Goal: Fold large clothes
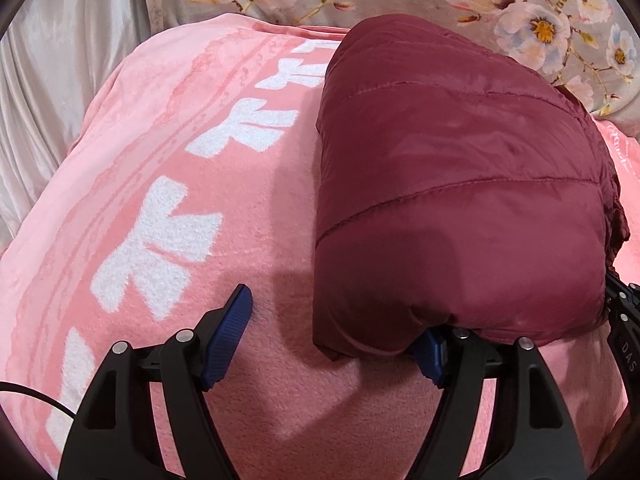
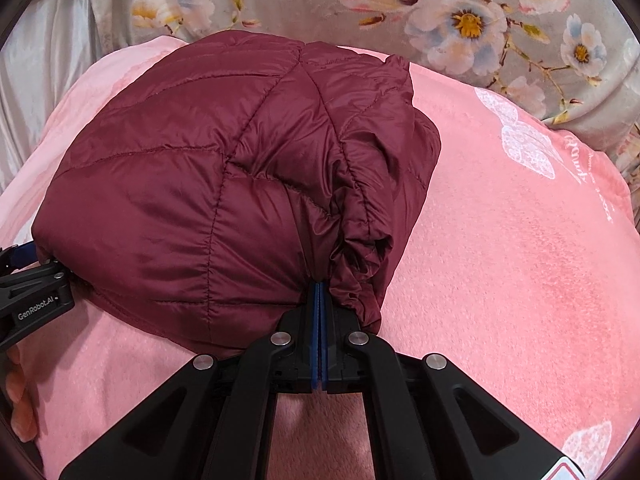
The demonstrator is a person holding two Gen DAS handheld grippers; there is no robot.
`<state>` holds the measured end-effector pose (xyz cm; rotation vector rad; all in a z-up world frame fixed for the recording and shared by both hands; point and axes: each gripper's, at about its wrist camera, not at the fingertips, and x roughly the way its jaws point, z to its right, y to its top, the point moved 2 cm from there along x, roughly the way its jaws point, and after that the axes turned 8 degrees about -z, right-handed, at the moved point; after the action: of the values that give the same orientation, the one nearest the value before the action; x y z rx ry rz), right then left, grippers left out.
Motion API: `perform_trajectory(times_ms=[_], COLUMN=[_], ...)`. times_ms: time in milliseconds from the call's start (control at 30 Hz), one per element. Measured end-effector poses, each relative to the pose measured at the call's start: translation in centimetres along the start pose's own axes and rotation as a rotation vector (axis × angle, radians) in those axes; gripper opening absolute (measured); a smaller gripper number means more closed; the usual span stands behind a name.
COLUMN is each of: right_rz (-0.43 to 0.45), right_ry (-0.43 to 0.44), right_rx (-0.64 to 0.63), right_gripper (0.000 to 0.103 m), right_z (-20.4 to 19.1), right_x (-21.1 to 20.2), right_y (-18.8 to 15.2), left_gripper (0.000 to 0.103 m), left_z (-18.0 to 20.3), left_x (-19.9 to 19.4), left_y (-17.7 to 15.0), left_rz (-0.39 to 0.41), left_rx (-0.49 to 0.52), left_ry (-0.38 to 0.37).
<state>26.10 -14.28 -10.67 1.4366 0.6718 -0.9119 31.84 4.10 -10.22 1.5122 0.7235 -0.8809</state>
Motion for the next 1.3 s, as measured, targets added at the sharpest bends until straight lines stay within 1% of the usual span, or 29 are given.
perform_trajectory(times_ms=[100, 133, 167, 233, 267, 300, 333, 367, 433, 467, 500, 533, 633, 667, 733, 833, 967, 1033, 1200, 1300], right_rz=[-0.001, 0.000, 0.003, 0.012, 0.020, 0.030, 0.039, 0.055, 0.091, 0.100, 0.108, 0.107, 0.065, 0.033, -0.011, -0.015, -0.009, -0.009, -0.009, 0.008], right_ry=[0.010, 0.015, 0.025, 0.031, 0.034, 0.044, 0.054, 0.070, 0.085, 0.085, 0.077, 0.066, 0.037, 0.030, 0.061, 0.069, 0.037, 0.044, 0.067, 0.076], right_rx=[0.005, 0.007, 0.012, 0.013, 0.012, 0.014, 0.019, 0.028, 0.037, 0.037, 0.034, 0.029, 0.032, 0.038, 0.054, 0.050, 0.024, 0.029, 0.041, 0.053], right_gripper=[0.000, 0.000, 0.000, 0.000, 0.000, 0.000, 0.000, 0.000, 0.000, 0.000, 0.000, 0.000, 0.000, 0.000, 0.000, 0.000, 0.000, 0.000, 0.000, 0.000], right_z=[0.1, 0.2, 0.4, 0.8, 0.9, 1.1, 1.3, 1.5, 1.6, 1.5, 1.3, 1.2, 1.4, 1.7, 2.3, 2.3, 1.5, 1.5, 1.9, 2.3], right_x=[0.1, 0.1, -0.1, -1.0, -1.6, -2.4, -3.1, -4.0, -5.6, -5.9, -6.1, -6.1, -4.5, -3.4, -1.7, -0.7, -0.3, -0.2, -0.2, -0.8], right_y=[0.1, 0.1, 0.1, -0.3, -0.6, -1.0, -1.4, -1.8, -1.8, -1.6, -1.1, -0.7, 0.2, 0.4, 0.2, -0.1, -0.2, -0.2, -0.2, -0.4], left_gripper=[0.075, 0.074, 0.072, 0.064, 0.064, 0.064, 0.064, 0.064, 0.064, 0.064, 0.064, 0.064, 0.064, 0.066, 0.066, 0.068, 0.068, 0.068, 0.069, 0.069], left_z=[-0.2, -0.4, -0.8, -1.4, -1.8, -2.1, -2.3, -2.4, -2.3, -2.1, -1.8, -1.5, -0.6, -0.3, 0.1, 0.6, 1.5, 1.9, 2.1, 2.1], left_x=[0.1, 0.0, -0.5, -1.8, -3.3, -4.9, -6.6, -7.9, -9.1, -9.2, -8.9, -8.4, -5.1, -4.0, -2.7, -1.8, -0.6, -0.3, 0.0, -0.3], left_y=[0.1, 0.1, -0.1, -0.7, -1.2, -1.6, -1.9, -1.9, -1.1, -0.3, 0.6, 1.2, 2.7, 2.8, 2.8, 2.5, 2.1, 2.0, 1.8, 1.8], left_rz=[-0.002, -0.001, 0.001, -0.015, -0.006, 0.019, 0.056, 0.089, 0.119, 0.126, 0.126, 0.116, 0.035, 0.018, 0.002, 0.005, 0.022, 0.037, 0.047, 0.072], left_rx=[-0.013, -0.020, -0.034, -0.049, -0.059, -0.061, -0.057, -0.058, -0.065, -0.071, -0.075, -0.077, -0.106, -0.108, -0.108, -0.094, -0.057, -0.044, -0.042, -0.044], left_ry=[-0.001, -0.010, -0.030, -0.069, -0.115, -0.144, -0.144, -0.128, -0.107, -0.083, -0.051, -0.039, -0.027, -0.004, 0.003, 0.015, 0.048, 0.064, 0.066, 0.076])
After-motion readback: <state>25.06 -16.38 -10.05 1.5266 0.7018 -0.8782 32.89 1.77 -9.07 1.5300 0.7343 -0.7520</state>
